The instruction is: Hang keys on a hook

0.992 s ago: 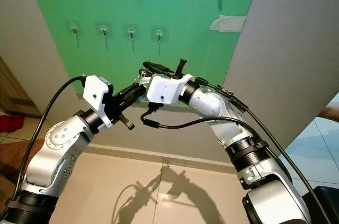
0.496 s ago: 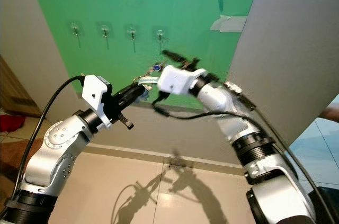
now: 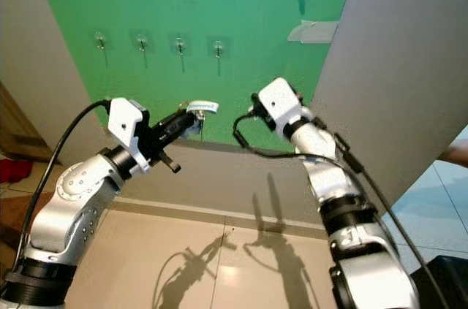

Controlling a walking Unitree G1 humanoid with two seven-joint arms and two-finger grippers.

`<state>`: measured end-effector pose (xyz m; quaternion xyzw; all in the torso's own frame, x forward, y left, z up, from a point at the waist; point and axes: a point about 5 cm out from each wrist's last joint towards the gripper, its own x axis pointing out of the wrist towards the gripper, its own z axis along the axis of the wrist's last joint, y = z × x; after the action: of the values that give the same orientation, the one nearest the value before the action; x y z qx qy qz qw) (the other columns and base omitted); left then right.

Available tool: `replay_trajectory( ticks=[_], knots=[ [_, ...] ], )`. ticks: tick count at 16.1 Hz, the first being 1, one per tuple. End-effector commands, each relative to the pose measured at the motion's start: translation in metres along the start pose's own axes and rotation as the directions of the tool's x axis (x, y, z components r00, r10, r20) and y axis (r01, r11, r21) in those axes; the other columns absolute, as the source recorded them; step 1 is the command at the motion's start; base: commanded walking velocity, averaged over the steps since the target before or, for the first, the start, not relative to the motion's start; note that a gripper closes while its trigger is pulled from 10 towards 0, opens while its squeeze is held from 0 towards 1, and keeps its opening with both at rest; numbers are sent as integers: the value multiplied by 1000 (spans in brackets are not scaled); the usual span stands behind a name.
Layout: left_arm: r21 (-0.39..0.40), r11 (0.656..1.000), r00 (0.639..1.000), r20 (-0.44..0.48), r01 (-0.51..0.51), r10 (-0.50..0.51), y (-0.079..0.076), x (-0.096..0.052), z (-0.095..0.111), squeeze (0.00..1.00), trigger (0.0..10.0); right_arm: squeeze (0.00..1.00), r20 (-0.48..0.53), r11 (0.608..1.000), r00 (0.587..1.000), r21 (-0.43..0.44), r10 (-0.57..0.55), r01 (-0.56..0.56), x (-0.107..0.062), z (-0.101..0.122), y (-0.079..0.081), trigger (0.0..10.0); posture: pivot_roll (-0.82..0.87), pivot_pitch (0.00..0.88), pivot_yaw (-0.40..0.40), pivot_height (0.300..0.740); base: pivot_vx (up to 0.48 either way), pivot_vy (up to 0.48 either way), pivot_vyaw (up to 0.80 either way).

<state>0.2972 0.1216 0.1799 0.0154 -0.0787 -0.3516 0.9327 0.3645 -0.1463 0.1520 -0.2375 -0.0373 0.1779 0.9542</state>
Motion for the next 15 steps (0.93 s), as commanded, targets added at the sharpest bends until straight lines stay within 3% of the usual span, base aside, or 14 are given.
replay_trajectory(
  ticks=[1, 4, 7, 8, 10, 11, 12, 14, 15],
  knots=[
    [6, 1000, 1000, 17, 0, 0, 6, 0, 8, 0, 0, 0, -14, 997, 1000, 73, 8, -7, -2, -3, 7, 10000, -58, 0, 27, 740, 0, 0, 0],
    [-7, 999, 999, -1, 40, -40, 15, 5, 11, 0, 0, 0, 20, 966, 999, 254, 44, -48, -7, 2, 37, 10000, -60, 0, 43, 740, 0, 0, 0],
    [-5, 999, 998, -27, 53, -53, 18, 8, 8, 0, 0, 0, 32, 945, 998, 323, 46, -54, -10, 4, 46, 10000, -66, 0, 51, 740, 0, 0, 0],
    [-11, 999, 999, -20, 46, -46, 19, 8, 8, 0, 0, 0, 28, 921, 999, 388, 20, -29, -11, 6, 47, 10000, -72, 0, 60, 740, 0, 0, 0],
    [-78, 997, 1000, 3, -7, 7, 23, 7, 7, 0, 0, 0, 25, 846, 999, 533, -38, 19, -11, 9, 47, 10000, -73, 0, 67, 740, 0, 0, 0],
    [-189, 978, 995, 29, -92, 99, 29, 3, 2, 0, 0, 0, 19, 767, 997, 640, -75, 46, -11, 13, 49, 10000, -73, 0, 70, 740, 0, 0, 0],
    [-267, 955, 989, 37, -130, 145, 31, 0, -2, 0, 0, 0, 22, 717, 995, 695, -95, 54, -10, 16, 52, 10000, -71, 0, 70, 740, 0, 0, 0],
    [-350, 927, 986, 51, -133, 161, 29, 0, -5, 0, 0, 0, 16, 655, 994, 753, -107, 59, -9, 19, 57, 10000, -66, 0, 71, 740, 0, 0, 0],
    [-415, 901, 982, 76, -129, 175, 30, 2, -5, 0, 0, 0, 18, 654, 995, 755, -96, 50, -7, 20, 60, 10000, -57, 0, 73, 740, 0, 0, 0]
  ],
)
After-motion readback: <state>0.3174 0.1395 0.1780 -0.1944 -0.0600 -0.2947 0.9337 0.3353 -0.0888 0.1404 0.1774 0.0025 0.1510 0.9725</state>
